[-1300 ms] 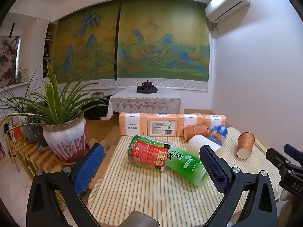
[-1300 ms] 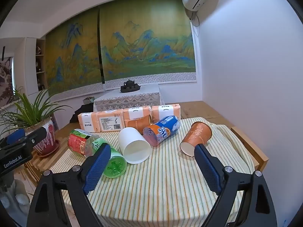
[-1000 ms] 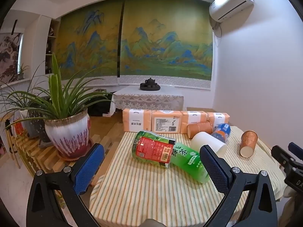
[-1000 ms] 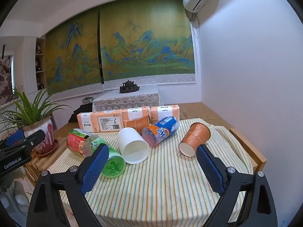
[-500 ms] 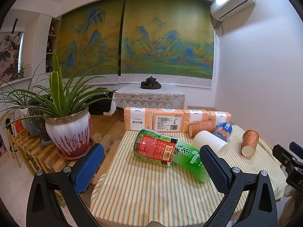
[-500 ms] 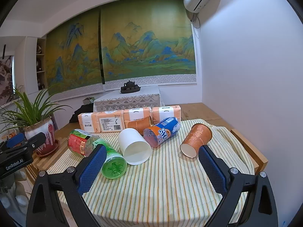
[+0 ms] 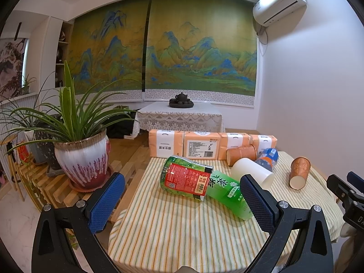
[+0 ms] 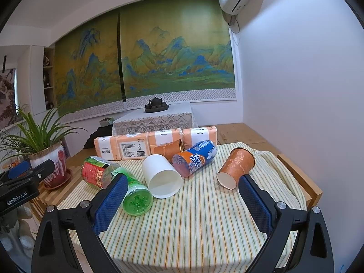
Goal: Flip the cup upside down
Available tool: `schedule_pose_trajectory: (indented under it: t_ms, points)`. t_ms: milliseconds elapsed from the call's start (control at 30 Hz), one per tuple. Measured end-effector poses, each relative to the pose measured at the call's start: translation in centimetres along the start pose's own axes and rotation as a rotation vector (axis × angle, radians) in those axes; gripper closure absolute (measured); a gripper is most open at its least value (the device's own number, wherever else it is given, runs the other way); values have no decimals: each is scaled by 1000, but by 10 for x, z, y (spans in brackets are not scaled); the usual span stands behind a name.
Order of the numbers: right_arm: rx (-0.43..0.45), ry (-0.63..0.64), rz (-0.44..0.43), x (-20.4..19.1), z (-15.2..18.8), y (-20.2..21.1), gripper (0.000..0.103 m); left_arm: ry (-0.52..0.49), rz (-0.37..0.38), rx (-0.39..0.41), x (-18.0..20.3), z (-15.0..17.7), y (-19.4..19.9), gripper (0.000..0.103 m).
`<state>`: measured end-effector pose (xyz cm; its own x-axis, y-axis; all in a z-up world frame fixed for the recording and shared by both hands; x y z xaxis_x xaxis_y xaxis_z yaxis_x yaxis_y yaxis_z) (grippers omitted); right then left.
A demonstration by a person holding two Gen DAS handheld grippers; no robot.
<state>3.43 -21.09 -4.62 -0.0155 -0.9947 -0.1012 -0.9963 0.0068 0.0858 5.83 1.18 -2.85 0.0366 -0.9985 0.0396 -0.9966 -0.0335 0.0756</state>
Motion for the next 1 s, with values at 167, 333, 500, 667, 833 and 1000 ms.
schedule_pose_trajectory:
  t_ms: [167,333,500,667,833,1000]
  points:
    - [0,-2,1,0,0,0,7,0,-1,1,1,0,0,1]
    - [-1,-2,-1,-1,1,0,7,4,-1,0,1,0,0,1]
    - [-3,2,-3,-2,1,-1,7,4,-2,0,1,-1,0,1]
    - [-9,2,-6,-3,3,-2,7,4,0,0,1,-1,0,1]
    - [-12,-1,-8,-2,4,-4,7,5,-1,1,1,-1,0,1]
    - [-15,-1,-9,-2,5,-4,7,5,-2,2,0,0,1,1]
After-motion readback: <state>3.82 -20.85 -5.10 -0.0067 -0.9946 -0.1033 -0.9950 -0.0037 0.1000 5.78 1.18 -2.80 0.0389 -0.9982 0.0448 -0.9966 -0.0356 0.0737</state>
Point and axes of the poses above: each gripper's, at about its wrist camera, not at the fingertips, and y roughly against the way its jaws point, x to its right, z to its underside, the point moved 6 cm from there along -y, roughly the way its jaws point, and after that the axes turned 15 degrees about x, right-handed, at the moved point
